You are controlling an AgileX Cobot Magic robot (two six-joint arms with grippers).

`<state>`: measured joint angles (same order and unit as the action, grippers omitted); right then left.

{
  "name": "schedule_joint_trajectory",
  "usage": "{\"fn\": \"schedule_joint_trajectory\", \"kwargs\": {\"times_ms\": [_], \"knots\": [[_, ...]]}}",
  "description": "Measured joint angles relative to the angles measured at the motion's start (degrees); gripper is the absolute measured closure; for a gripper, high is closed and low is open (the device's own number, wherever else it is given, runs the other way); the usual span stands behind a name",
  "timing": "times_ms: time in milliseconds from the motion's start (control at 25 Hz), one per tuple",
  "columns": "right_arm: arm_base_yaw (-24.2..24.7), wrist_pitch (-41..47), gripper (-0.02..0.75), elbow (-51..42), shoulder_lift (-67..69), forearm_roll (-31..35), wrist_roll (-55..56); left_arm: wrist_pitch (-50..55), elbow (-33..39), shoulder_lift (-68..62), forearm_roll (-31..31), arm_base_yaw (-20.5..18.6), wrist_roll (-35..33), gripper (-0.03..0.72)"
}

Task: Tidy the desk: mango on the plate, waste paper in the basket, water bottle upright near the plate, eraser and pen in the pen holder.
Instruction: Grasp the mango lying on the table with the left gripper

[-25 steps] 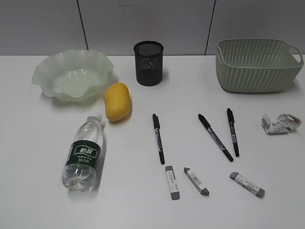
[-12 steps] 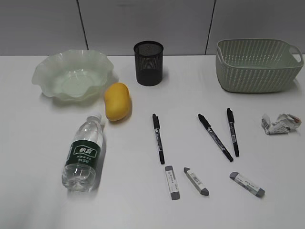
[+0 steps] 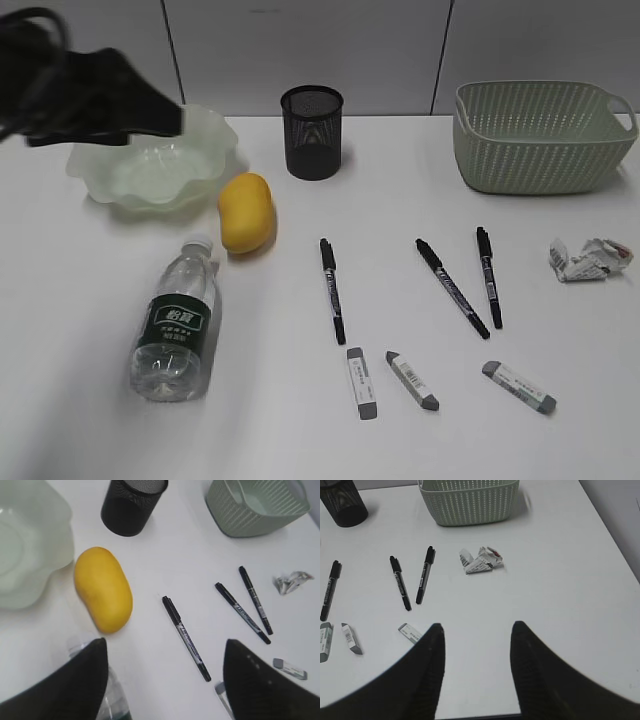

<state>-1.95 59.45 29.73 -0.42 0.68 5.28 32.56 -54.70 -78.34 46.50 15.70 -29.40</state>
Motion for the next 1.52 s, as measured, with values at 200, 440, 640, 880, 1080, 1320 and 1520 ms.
{"fn": "schedule_joint_trajectory", "kwargs": {"times_ms": [200, 440, 640, 880, 1080, 1320, 1520], "knots": [[0.0, 0.0, 0.386, 0.0, 0.0, 0.06, 0.0, -1.21, -17.05, -19.28, -28.92, 11.85, 28.51, 0.146], [0.0, 0.0, 0.386, 0.0, 0.0, 0.06, 0.0, 8.67, -31.93, -36.18, -37.91, 12.59, 38.46, 0.057], [0.0, 0.0, 0.386, 0.0, 0.0, 0.08, 0.0, 14.04, -36.42, -42.4, -42.75, 12.59, 46.22, 0.045], [0.0, 0.0, 0.386, 0.0, 0.0, 0.13, 0.0, 14.7, -39.19, -45.19, -46.5, 12.59, 52.89, 0.035], [0.0, 0.0, 0.386, 0.0, 0.0, 0.13, 0.0, 14.21, -40.61, -46.74, -46.88, 12.59, 54.71, 0.0], [0.0, 0.0, 0.386, 0.0, 0.0, 0.13, 0.0, 15.11, -42.47, -49.86, -46.5, 12.59, 57.11, -0.001], [0.0, 0.0, 0.386, 0.0, 0.0, 0.13, 0.0, 15.26, -45.66, -52.85, -46.5, 12.59, 58.34, 0.011]]}}
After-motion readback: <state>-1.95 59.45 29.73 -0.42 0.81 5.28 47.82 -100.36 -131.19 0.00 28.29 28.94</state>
